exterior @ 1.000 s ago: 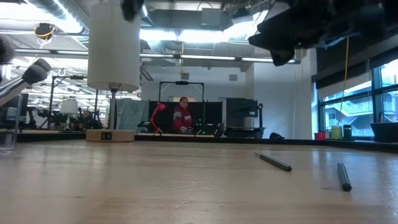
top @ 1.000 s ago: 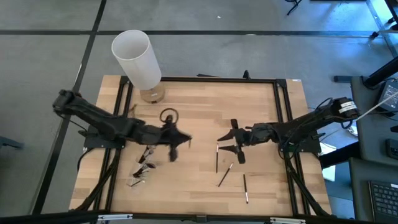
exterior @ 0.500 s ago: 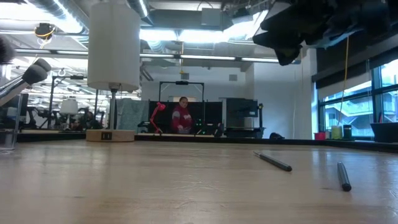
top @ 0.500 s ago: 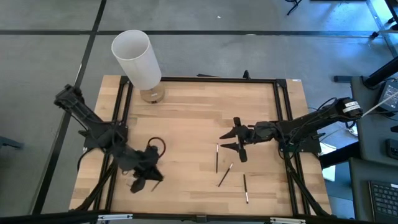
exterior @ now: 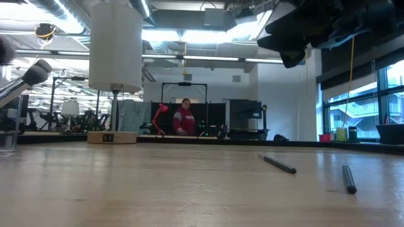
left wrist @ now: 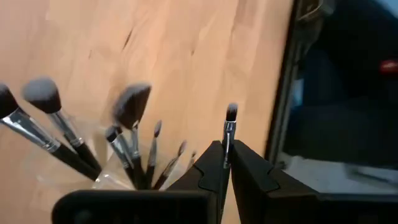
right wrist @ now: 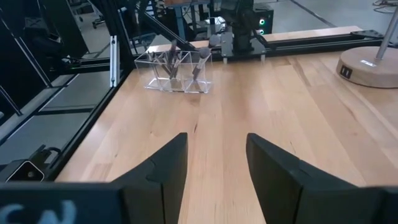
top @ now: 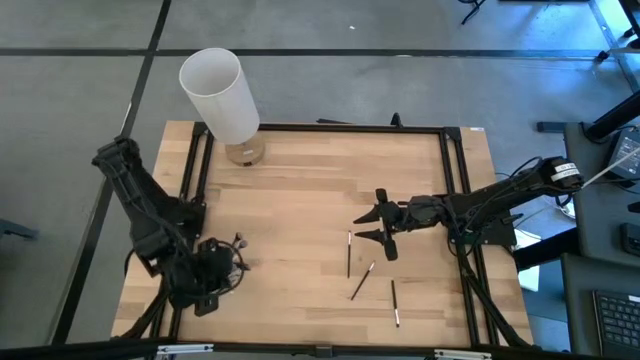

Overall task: Put items in baskets/containers
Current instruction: Put the black eyeshadow brush into the transparent organizer

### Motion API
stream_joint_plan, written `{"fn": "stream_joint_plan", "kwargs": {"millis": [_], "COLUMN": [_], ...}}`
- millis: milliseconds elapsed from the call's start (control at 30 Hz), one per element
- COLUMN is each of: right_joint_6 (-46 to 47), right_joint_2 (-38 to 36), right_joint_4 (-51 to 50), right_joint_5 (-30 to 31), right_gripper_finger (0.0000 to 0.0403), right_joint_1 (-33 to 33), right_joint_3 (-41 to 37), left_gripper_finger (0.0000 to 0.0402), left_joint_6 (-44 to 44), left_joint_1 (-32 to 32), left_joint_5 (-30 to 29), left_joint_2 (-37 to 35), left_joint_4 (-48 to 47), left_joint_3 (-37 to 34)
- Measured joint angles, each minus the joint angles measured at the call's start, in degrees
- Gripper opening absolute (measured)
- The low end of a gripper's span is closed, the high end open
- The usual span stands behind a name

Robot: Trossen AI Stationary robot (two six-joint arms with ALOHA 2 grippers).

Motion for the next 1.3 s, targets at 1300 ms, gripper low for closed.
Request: {"fn": "stream_joint_plan", "kwargs": {"millis": [1300], "right_joint_6": [-0.05], "right_joint_2": [-0.02], "right_joint_4": [0.62], "right_joint_5": [10.41], "right_gripper_finger": [0.0163], "right_joint_1": [0.05], "right_joint_3": [0.66], "left_gripper_finger": [0.0154], "left_joint_6": [-7.10], "left_joint_1": [8.17], "left_joint_5": [-3.53], "left_joint_2": [7.32], "left_joint_4": [-4.19], "left_joint_3": [3.87]}}
